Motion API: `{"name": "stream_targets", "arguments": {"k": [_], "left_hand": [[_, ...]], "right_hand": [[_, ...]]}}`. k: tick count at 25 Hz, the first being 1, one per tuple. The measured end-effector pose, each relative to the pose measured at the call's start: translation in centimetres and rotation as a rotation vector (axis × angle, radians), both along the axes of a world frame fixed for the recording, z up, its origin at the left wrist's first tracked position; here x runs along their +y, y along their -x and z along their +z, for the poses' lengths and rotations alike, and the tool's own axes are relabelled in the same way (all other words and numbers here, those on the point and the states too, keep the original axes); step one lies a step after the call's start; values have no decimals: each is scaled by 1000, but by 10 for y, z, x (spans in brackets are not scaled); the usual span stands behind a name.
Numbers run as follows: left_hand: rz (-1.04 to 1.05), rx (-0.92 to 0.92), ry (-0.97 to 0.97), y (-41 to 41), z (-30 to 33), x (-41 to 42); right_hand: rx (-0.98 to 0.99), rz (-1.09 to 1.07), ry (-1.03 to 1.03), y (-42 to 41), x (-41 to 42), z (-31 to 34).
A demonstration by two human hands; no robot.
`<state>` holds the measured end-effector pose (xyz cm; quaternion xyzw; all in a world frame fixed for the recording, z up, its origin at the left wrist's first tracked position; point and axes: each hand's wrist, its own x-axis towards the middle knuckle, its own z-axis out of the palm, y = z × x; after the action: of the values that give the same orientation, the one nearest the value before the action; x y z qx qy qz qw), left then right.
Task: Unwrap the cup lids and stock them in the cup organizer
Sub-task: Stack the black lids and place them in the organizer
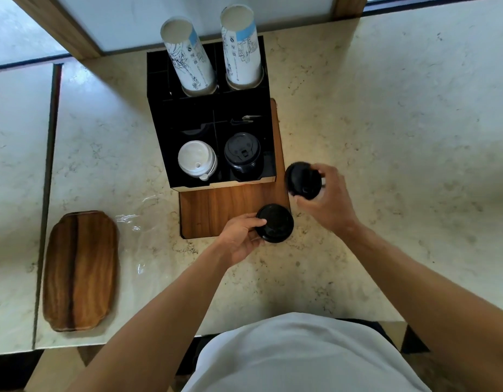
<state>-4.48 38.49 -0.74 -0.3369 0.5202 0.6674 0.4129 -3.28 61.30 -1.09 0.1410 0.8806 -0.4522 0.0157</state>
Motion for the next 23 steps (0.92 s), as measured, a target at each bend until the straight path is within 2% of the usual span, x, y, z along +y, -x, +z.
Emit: {"name": "stream_targets", "arguments": {"k": [2, 5, 9, 18, 23], "left_hand": [[-12, -1, -13, -2, 2, -3], [-18, -23, -42, -5, 3, -8], [-18, -42, -42, -10, 0, -13], [-64, 63, 17, -15, -1, -23], [25, 67, -12, -14, 2, -31]], "right_hand": [[-32, 142, 56, -28, -11, 4], [-137, 362, 28, -46, -24, 7], [-204, 473, 9, -48, -38, 12], [-257, 494, 33, -46, -52, 11], [-322, 424, 190, -41, -55, 12]]}}
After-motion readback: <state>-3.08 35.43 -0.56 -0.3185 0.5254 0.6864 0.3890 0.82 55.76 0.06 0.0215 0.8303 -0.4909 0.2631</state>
